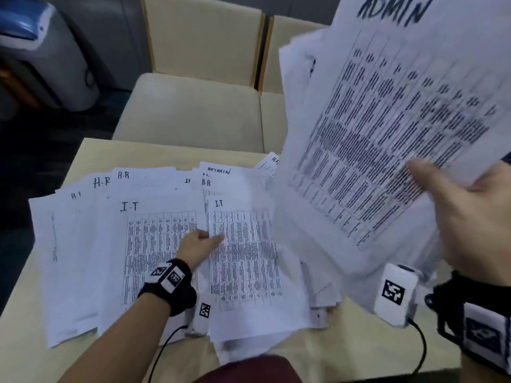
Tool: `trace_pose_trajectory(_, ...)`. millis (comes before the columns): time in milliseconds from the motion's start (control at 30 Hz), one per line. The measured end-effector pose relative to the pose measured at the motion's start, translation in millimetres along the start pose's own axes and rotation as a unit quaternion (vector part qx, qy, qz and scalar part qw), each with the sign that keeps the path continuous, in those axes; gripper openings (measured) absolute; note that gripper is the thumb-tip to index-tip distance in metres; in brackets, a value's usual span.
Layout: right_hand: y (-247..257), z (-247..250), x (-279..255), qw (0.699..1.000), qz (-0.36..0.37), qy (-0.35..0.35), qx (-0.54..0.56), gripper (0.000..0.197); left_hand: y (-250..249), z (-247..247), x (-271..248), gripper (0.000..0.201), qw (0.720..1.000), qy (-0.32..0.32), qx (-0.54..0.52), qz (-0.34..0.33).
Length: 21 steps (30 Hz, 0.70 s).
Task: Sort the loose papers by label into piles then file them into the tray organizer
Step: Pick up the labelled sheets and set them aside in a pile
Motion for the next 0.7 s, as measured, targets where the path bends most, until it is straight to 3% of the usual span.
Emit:
trace_pose_trajectory(67, -5.9, -13.3, 2.7, 0.998, -0.017, 0.027, 0.057, 0.015, -3.2, 2.0, 0.0, 0.035, 1.000, 0.023, 0.000, -0.011)
trace_pose_trajectory(133, -37.2, -38.7, 4.2, 0.991, -0.062, 0.046, 0.105, 0.027, -8.1, 7.9, -1.8, 0.025, 0.999, 0.024, -0.014, -0.028)
trace_pose_trajectory(233, -107.5, -109.2, -14.6, 0.962, -0.173, 0.116, 0.174, 0.050, -8.9, 12.9, -12.6, 0.052, 0.990, 0.052, -0.130, 0.004)
trace_pose_trajectory(300, -153.3, -158.1, -42.2, 0.939, -0.248, 0.189, 0.141, 0.046, -4.6, 13.6, -15.8, 0.076, 0.980, 0.058, -0.183, 0.046)
trace_pose_trajectory(367, -188.1, -189.6, -76.7, 0.911, -0.328, 0.243, 0.058, 0.041, -4.4, 8.3, -16.9, 0.085, 0.979, 0.068, -0.180, 0.063)
trace_pose_trajectory(433, -217.0, -204.6, -103.4, 0.885, -0.393, 0.252, 0.003, 0.065, -2.7, 2.5, -16.4, 0.087, 0.989, 0.066, -0.117, 0.065)
trace_pose_trajectory(533, -230.5, -211.9, -110.9, 0.887, -0.412, 0.207, -0.002, 0.065, 0.2, -11.4, -18.2, 0.081, 0.996, 0.085, -0.004, 0.039)
trace_pose_trajectory(633, -220.9, -211.5, -105.8, 0.887, -0.412, 0.205, 0.045, 0.042, -9.7, -24.7, -19.4, 0.055, 0.997, 0.065, 0.013, -0.033)
trace_pose_trajectory(700, -213.3, -207.5, -98.9, 0.894, -0.394, 0.196, 0.077, 0.038, -20.0, -29.4, -23.0, 0.060, 0.995, 0.056, -0.022, -0.084)
Point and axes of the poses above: each hand's wrist, its own x-axis towards the middle knuckle, its own z-axis out of the back of the hand, y = z × x, the point moved 7 cm from there along x, towards the middle knuckle, and after that the axes turned 9 degrees about -x, right-handed, at the moved point
